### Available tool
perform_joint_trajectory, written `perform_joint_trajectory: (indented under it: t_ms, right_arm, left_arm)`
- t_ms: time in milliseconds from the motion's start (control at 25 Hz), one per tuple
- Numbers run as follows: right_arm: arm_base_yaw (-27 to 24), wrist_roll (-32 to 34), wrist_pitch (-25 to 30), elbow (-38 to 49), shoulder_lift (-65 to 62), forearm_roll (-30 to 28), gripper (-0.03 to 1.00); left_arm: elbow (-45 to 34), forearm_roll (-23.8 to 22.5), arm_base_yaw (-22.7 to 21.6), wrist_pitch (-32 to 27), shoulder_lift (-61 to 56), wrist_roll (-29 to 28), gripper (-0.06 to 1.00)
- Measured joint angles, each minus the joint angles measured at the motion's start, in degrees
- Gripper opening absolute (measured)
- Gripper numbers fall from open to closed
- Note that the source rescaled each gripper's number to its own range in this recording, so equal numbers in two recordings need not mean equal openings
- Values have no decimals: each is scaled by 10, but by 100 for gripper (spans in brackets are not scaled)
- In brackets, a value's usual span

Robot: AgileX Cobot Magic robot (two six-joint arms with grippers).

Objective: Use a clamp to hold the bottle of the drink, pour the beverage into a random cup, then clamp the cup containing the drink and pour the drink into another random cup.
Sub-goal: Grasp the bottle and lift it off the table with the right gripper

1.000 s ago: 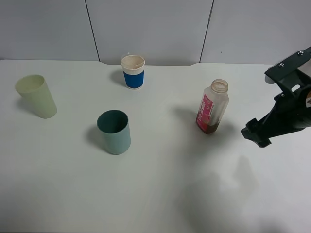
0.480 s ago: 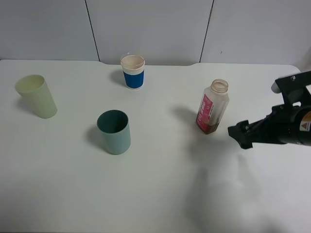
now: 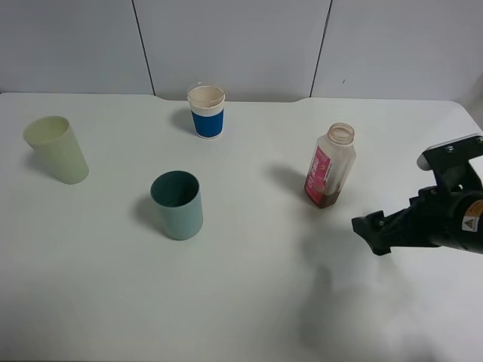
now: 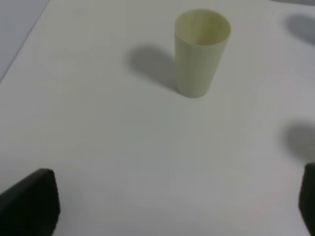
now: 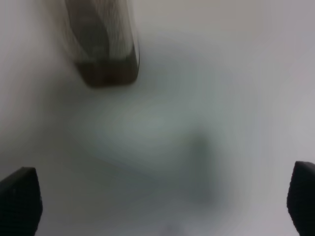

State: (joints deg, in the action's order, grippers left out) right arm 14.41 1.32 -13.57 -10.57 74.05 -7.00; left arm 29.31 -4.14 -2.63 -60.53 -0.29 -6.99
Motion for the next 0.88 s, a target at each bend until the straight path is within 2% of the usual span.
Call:
perform_joint_trajectory:
  t_ms: [320, 520, 640, 880]
  right_arm:
    - [0, -13, -103, 2, 178, 0, 100]
    - [0, -13, -168, 3, 187, 0, 100]
    - [0, -13, -179, 3, 187, 0, 100]
    - [0, -69, -235, 3, 187, 30, 100]
  left_arm:
    - [0, 0, 0, 0, 0, 0, 93]
    - [0, 0, 0, 0, 0, 0, 93]
    - [0, 0, 0, 0, 0, 0, 93]
    - [0, 0, 0, 0, 0, 0, 93]
